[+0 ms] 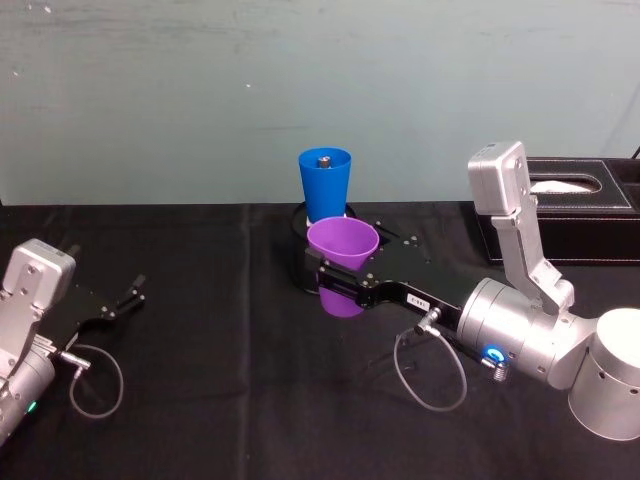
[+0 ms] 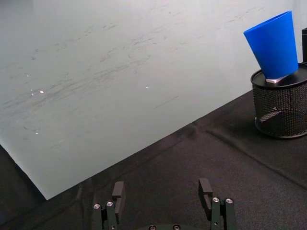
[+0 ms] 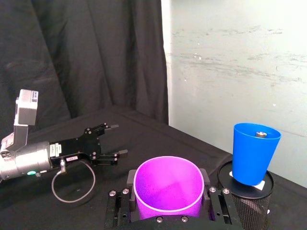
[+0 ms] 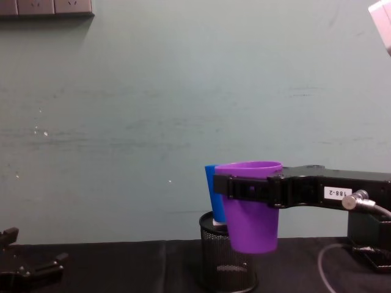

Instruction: Pick up one cup with a gripper and tap it against the other cup.

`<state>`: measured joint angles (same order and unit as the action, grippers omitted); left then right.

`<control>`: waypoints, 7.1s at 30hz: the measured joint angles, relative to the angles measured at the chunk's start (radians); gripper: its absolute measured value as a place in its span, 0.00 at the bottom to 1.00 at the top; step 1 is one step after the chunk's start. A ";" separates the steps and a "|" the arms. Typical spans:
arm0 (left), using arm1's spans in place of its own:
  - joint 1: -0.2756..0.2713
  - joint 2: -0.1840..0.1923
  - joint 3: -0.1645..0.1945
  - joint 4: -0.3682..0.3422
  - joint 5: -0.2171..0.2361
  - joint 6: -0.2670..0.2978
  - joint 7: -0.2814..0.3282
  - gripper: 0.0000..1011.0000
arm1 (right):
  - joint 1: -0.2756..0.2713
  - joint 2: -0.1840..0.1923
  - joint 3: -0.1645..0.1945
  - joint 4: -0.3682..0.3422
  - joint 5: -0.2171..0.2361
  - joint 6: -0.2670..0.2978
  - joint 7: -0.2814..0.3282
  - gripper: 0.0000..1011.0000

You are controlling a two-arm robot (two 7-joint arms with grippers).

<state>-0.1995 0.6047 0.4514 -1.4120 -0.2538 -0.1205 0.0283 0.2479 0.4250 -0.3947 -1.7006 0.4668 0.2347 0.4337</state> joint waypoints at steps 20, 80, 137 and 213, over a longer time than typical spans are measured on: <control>0.000 0.000 0.000 0.000 0.000 0.000 0.000 0.99 | 0.000 0.000 0.000 0.000 0.000 0.000 0.000 0.73; 0.000 0.000 0.000 0.000 0.000 0.000 0.000 0.99 | 0.000 0.000 0.000 0.000 0.000 0.000 0.000 0.73; 0.000 0.000 0.000 0.000 0.000 0.000 0.000 0.99 | 0.148 -0.103 -0.037 0.223 -0.001 0.019 -0.093 0.73; 0.000 0.000 0.000 0.000 0.000 0.000 0.000 0.99 | 0.300 -0.288 0.013 0.490 -0.215 -0.119 -0.160 0.73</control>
<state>-0.1995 0.6046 0.4514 -1.4120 -0.2539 -0.1205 0.0283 0.5482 0.1371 -0.3814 -1.2104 0.2522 0.1153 0.2738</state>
